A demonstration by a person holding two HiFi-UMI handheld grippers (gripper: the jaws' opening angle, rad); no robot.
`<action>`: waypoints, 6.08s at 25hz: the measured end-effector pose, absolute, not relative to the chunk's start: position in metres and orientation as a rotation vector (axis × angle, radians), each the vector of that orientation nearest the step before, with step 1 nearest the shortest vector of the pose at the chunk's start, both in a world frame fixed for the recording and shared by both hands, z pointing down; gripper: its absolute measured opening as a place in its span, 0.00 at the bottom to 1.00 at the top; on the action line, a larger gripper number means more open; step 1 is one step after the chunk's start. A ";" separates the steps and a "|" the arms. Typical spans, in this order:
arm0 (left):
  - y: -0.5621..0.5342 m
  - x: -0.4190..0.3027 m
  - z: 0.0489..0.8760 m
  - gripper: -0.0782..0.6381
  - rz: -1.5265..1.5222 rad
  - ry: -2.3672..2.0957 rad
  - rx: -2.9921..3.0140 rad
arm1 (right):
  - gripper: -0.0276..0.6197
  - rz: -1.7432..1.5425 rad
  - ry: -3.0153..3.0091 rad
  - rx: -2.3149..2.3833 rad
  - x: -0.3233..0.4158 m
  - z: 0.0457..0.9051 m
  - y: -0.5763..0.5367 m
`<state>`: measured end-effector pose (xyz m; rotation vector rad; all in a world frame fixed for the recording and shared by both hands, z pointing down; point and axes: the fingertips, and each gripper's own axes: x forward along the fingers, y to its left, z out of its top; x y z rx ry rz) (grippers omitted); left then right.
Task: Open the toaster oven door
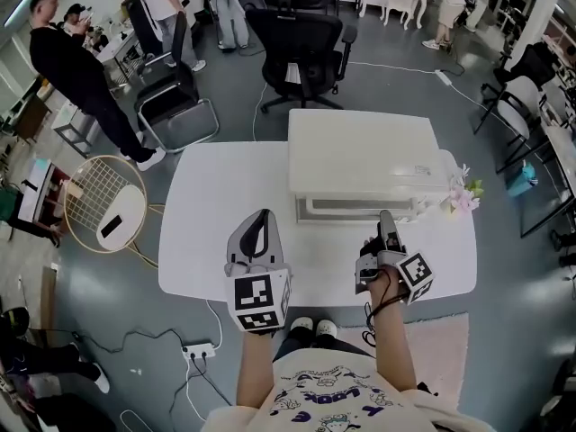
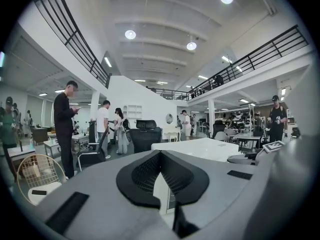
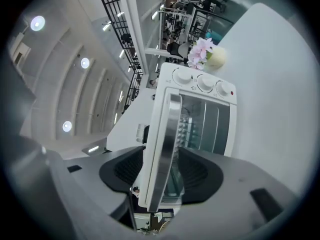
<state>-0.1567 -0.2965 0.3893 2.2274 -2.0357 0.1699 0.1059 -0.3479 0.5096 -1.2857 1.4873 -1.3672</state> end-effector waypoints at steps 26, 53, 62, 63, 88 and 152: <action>-0.298 -0.176 0.391 0.12 0.172 -2.111 2.155 | 0.23 -1.419 1.456 -1.317 0.103 0.525 -0.372; -0.272 -0.151 0.397 0.12 0.196 -2.020 2.219 | 0.22 -1.462 1.478 -1.368 0.106 0.538 -0.316; -0.268 -0.129 0.409 0.12 0.210 -1.944 2.265 | 0.22 -1.494 1.449 -1.392 0.110 0.555 -0.287; -0.267 -0.128 0.411 0.12 0.213 -1.936 2.268 | 0.22 -1.497 1.448 -1.397 0.110 0.557 -0.284; -0.265 -0.090 0.455 0.12 0.274 -1.786 2.294 | 0.18 -1.582 1.445 -1.500 0.116 0.606 -0.233; -0.248 -0.082 0.544 0.12 0.423 -1.726 2.162 | 0.17 -1.461 2.169 -2.221 0.132 0.760 -0.190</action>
